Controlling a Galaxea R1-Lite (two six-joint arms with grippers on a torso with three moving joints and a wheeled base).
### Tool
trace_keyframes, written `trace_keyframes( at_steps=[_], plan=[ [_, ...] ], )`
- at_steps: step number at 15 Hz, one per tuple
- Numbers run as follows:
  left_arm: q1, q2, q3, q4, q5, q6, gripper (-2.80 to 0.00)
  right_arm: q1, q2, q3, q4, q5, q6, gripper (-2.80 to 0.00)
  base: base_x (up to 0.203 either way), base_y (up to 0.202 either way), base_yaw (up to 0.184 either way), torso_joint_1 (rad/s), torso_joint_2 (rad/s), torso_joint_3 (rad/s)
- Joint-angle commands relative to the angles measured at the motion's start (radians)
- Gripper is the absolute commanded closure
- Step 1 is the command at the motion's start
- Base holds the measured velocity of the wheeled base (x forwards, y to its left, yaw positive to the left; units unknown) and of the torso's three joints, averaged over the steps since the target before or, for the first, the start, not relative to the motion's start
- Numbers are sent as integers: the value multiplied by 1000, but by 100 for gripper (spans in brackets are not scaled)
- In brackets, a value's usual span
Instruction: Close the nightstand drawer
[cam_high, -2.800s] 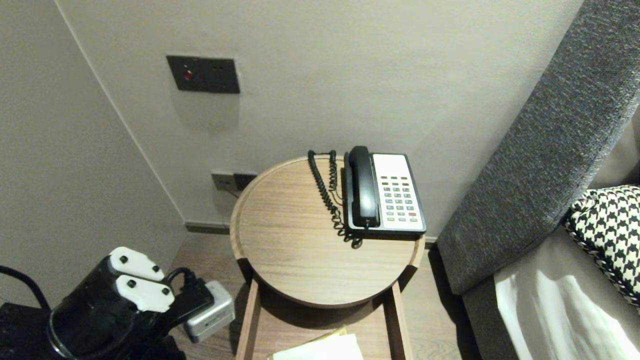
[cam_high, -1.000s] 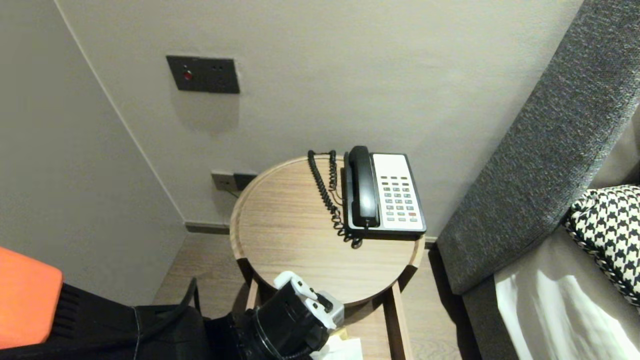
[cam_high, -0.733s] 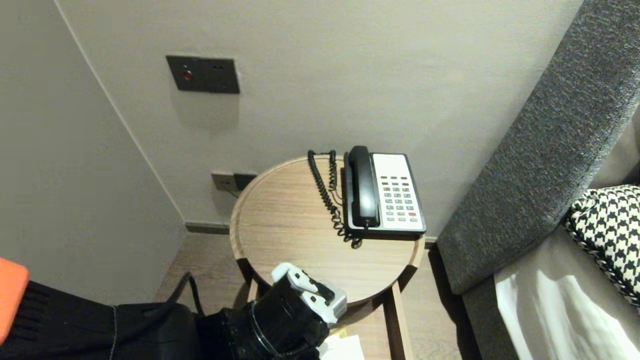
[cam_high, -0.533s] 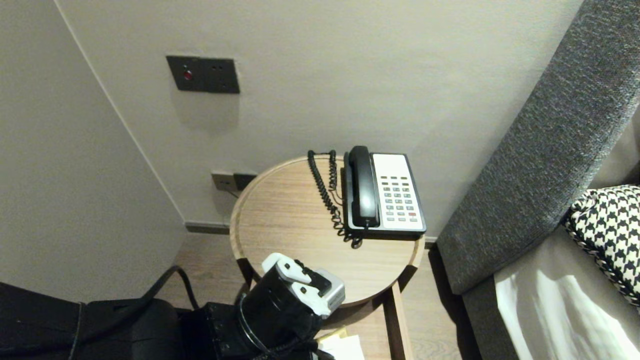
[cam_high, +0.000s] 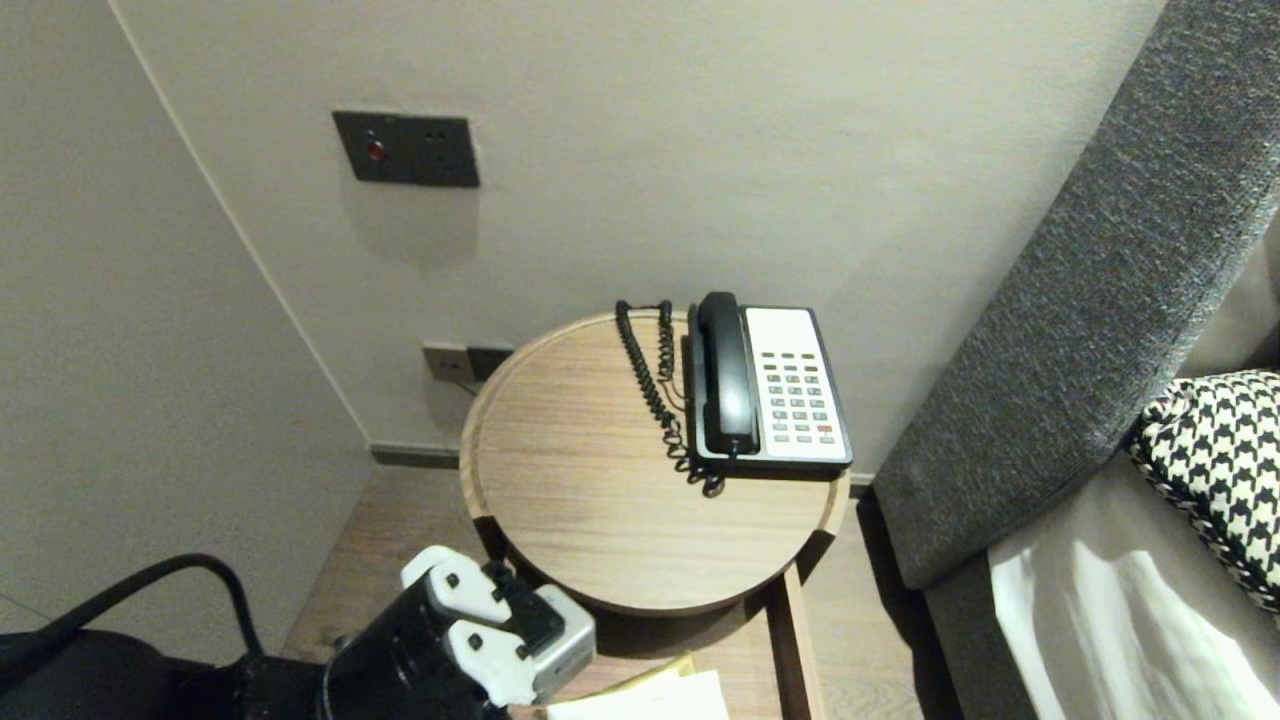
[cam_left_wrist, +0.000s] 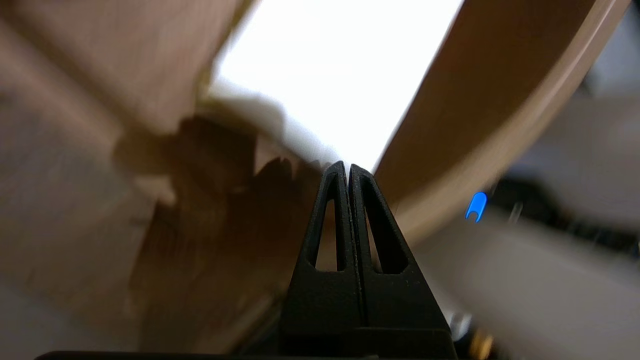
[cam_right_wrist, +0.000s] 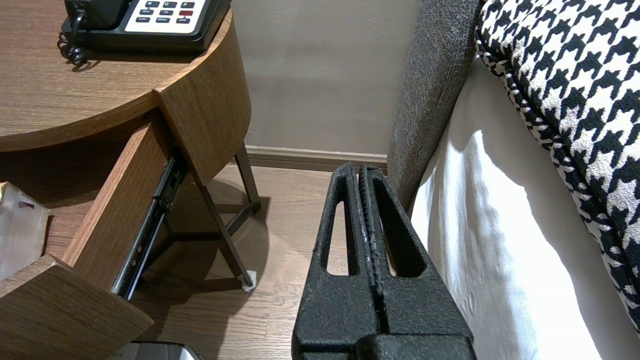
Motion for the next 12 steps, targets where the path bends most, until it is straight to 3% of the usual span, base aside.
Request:
trace_keyframes(
  at_steps=[1, 5, 12],
  plan=[
    [8, -110, 31, 111, 0, -1, 0, 0, 0, 12, -1, 0, 0, 0, 0, 0, 0, 0, 0, 0],
    [41, -159, 28, 359, 0, -7, 0, 0, 0, 12, -1, 0, 0, 0, 0, 0, 0, 0, 0, 0],
    [42, -131, 85, 385, -32, -11, 0, 0, 0, 12, -1, 0, 0, 0, 0, 0, 0, 0, 0, 0]
  ],
)
